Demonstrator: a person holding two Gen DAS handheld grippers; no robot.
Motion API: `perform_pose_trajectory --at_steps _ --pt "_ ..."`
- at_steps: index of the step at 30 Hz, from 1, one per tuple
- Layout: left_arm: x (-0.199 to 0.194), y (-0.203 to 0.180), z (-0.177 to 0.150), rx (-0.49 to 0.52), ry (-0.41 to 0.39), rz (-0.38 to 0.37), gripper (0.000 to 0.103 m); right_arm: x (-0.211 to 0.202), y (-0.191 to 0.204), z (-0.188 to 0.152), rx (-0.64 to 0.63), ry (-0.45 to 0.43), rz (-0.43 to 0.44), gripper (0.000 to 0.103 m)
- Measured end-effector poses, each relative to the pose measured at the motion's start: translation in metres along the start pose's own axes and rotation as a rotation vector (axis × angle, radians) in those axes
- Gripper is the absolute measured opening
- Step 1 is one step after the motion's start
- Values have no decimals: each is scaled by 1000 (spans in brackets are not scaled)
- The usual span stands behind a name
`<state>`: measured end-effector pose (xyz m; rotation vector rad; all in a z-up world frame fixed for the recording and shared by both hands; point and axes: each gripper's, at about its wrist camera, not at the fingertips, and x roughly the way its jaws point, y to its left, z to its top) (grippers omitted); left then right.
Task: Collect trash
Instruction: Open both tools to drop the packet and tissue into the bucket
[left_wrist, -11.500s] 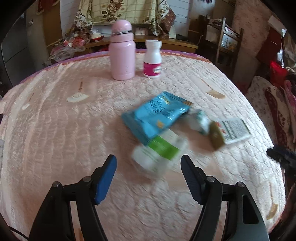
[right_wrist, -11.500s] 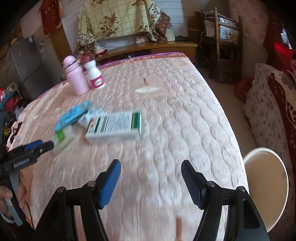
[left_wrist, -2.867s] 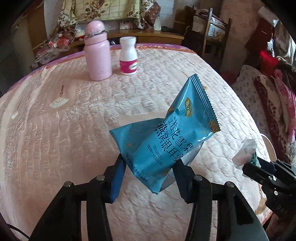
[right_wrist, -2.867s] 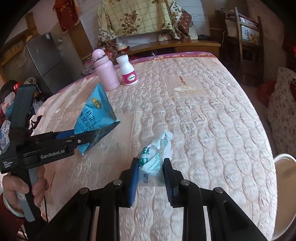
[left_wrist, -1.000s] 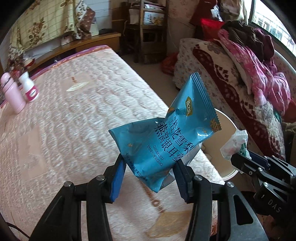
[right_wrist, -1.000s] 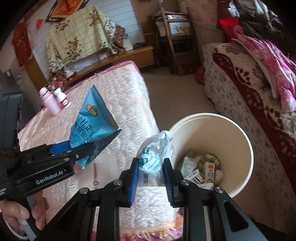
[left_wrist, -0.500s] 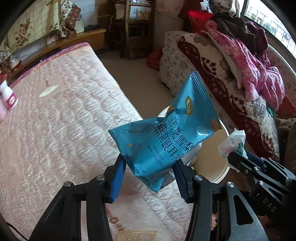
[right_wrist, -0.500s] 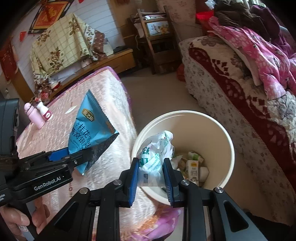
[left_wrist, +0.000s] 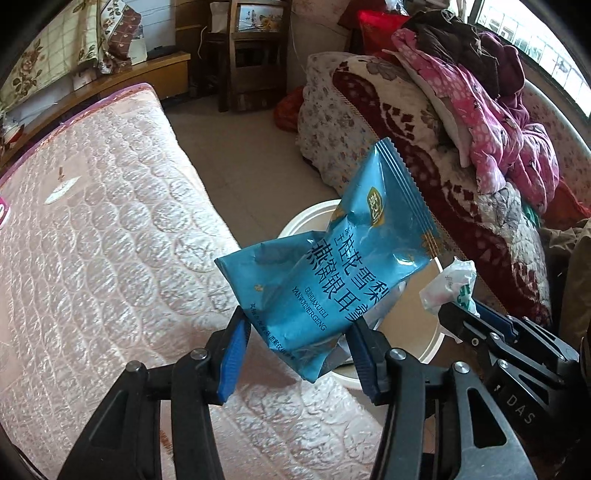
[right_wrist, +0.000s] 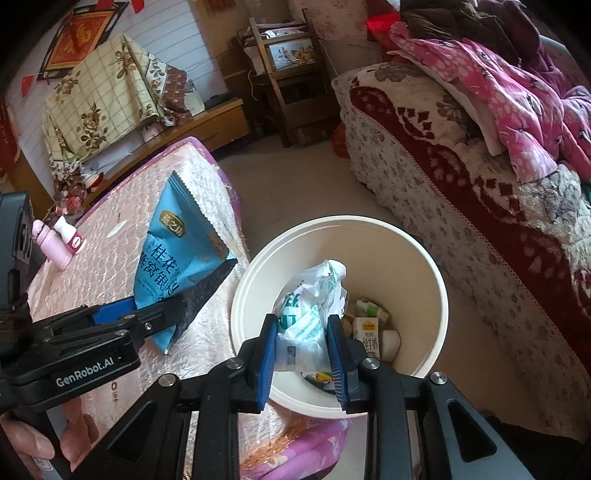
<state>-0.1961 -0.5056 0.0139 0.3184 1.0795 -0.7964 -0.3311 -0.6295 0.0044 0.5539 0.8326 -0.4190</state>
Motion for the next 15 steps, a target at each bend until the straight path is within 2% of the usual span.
perform_pose_trajectory --at_steps 5,7,9,10,13,15 --pt "4 -4 3 -4 3 -24 56 3 -5 1 20 4 -10 29" --pt "6 -4 4 -5 7 -37 57 5 -8 2 29 7 -27 34" --pt "7 -4 5 -10 6 -50 61 7 -10 1 36 10 -30 53" --pt "7 -4 5 -18 2 -61 64 7 -11 1 41 10 -30 72" --pt "1 0 4 -37 -25 -83 73 5 -15 -1 58 -10 -17 73" --pt "-4 2 4 -31 -42 -72 74 6 -15 -3 58 -3 -22 73"
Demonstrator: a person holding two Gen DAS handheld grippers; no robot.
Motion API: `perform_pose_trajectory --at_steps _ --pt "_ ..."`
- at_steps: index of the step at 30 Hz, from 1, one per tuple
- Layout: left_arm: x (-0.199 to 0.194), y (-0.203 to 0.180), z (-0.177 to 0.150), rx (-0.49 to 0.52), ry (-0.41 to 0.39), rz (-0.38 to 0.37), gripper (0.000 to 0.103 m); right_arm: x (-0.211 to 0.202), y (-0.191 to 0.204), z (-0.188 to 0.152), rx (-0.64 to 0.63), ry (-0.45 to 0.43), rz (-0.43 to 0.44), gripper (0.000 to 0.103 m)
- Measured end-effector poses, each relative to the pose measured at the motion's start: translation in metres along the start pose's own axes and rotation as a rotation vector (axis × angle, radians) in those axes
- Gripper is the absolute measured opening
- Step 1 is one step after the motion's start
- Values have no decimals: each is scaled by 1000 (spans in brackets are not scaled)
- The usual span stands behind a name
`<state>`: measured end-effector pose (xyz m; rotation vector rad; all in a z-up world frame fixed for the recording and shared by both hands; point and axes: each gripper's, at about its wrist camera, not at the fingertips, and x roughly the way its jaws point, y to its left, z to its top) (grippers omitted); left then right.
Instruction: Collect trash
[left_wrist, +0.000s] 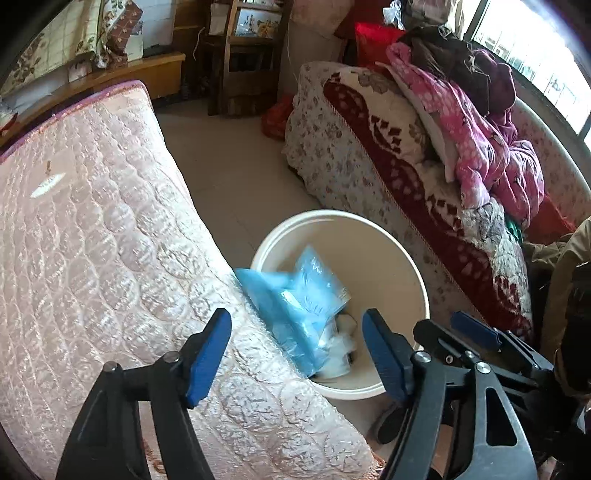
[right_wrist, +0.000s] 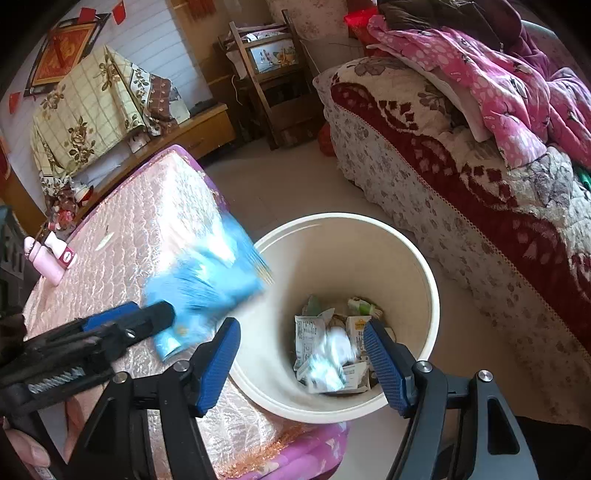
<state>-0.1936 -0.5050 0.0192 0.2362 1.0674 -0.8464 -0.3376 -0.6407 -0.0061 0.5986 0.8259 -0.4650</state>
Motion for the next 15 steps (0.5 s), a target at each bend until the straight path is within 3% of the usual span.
perform_pose_trajectory --at_steps 9,15 --pt "-25 7 -7 18 -58 51 75 -2 2 -7 -4 6 4 73" --pt "-54 11 -15 15 -144 102 79 -14 15 -13 -16 -23 -1 73"
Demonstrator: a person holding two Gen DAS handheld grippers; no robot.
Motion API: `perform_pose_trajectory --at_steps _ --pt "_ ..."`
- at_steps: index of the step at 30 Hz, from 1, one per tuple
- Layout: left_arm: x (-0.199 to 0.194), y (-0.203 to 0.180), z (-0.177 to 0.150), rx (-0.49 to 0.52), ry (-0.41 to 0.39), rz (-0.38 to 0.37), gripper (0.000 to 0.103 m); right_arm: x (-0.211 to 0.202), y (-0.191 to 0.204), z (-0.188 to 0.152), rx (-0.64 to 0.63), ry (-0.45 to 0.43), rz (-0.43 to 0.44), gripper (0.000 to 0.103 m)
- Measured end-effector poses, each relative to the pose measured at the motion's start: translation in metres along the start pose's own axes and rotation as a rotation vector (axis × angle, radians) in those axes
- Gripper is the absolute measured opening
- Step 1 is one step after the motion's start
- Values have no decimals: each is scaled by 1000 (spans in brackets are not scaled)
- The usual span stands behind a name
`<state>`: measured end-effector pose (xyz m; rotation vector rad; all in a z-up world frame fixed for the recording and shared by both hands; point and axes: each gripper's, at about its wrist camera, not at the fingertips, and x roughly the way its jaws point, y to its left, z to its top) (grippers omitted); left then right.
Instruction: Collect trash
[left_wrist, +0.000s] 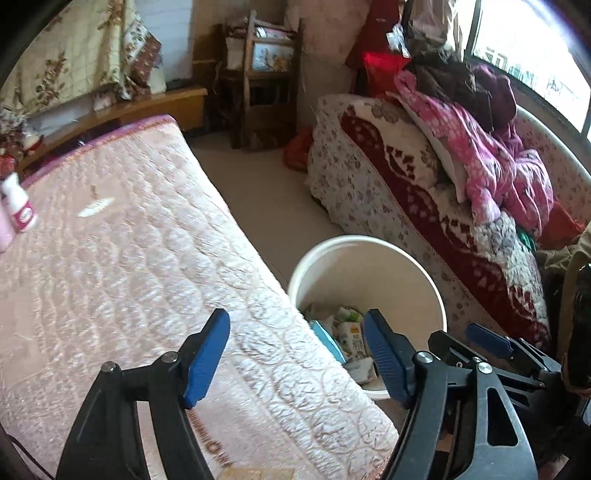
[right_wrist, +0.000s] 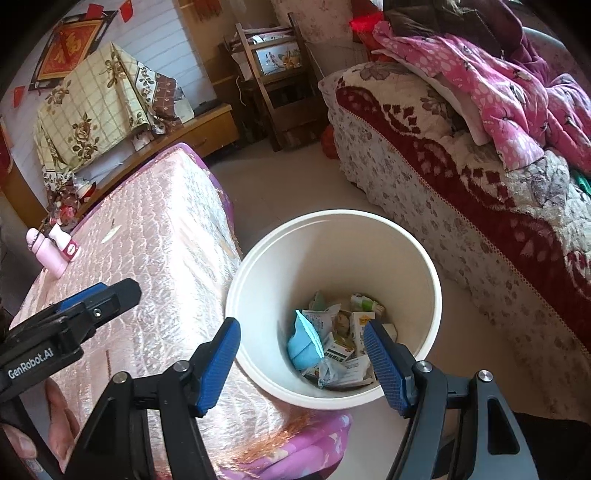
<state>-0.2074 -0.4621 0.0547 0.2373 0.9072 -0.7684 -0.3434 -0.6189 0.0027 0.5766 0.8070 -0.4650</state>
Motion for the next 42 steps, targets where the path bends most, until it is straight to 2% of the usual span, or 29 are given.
perform_pose_trajectory --at_steps 2,9,19,23,34,42 --pt "-15 5 -2 -1 -51 23 83 -6 5 -1 0 -21 -1 73" --pt "-64 23 -7 2 -178 71 84 -34 31 -3 -30 -97 6 73" --pt "-121 45 -19 -27 -340 86 91 -79 68 -9 -88 -225 -8 77" --pt "-133 46 -21 -13 -366 97 91 -92 77 -9 -112 -263 -31 81" --pt "-155 46 -25 14 -404 115 91 -129 100 -7 -140 -386 -48 81" --pt "-162 51 -23 -9 -420 109 91 -143 113 -6 -173 -428 -49 81"
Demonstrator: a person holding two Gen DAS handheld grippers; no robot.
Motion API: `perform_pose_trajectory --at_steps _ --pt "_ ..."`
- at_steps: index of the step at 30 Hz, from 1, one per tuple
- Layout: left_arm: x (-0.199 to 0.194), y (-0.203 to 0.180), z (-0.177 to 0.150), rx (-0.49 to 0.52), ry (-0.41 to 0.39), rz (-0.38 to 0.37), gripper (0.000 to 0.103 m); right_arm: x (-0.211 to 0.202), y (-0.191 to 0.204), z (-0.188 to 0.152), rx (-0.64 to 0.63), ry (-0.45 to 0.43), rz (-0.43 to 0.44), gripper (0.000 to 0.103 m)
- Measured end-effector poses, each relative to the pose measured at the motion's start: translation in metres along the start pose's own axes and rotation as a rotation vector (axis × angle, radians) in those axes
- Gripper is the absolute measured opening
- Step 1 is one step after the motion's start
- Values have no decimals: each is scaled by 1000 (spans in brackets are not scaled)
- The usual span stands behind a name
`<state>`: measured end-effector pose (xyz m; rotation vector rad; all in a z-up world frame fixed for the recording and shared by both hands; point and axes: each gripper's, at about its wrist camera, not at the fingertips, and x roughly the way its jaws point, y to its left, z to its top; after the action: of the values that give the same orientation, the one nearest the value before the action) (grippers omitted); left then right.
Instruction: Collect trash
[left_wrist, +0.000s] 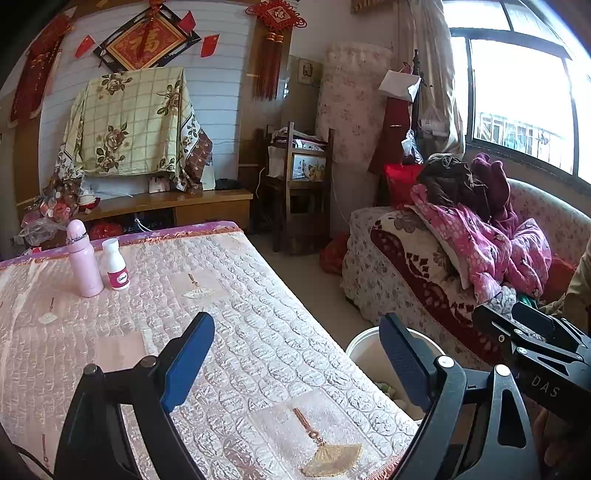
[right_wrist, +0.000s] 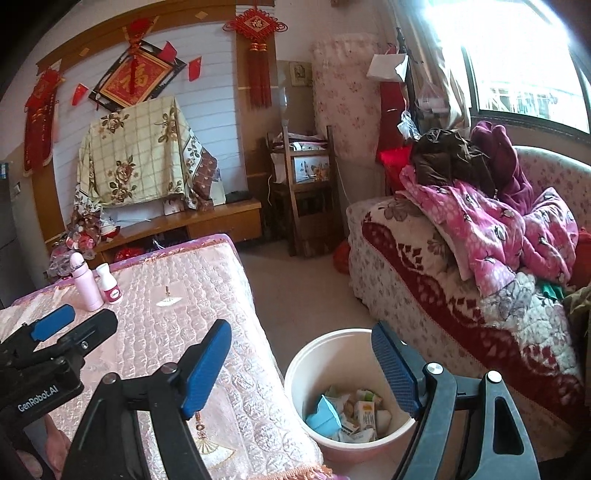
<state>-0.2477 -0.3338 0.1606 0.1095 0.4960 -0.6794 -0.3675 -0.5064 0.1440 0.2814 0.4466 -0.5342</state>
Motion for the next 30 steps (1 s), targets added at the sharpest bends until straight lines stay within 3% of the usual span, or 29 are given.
perform_pose_trajectory --at_steps 30 --pt "3 -6 2 9 2 -14 91 -5 -3 10 3 -20 -2 81"
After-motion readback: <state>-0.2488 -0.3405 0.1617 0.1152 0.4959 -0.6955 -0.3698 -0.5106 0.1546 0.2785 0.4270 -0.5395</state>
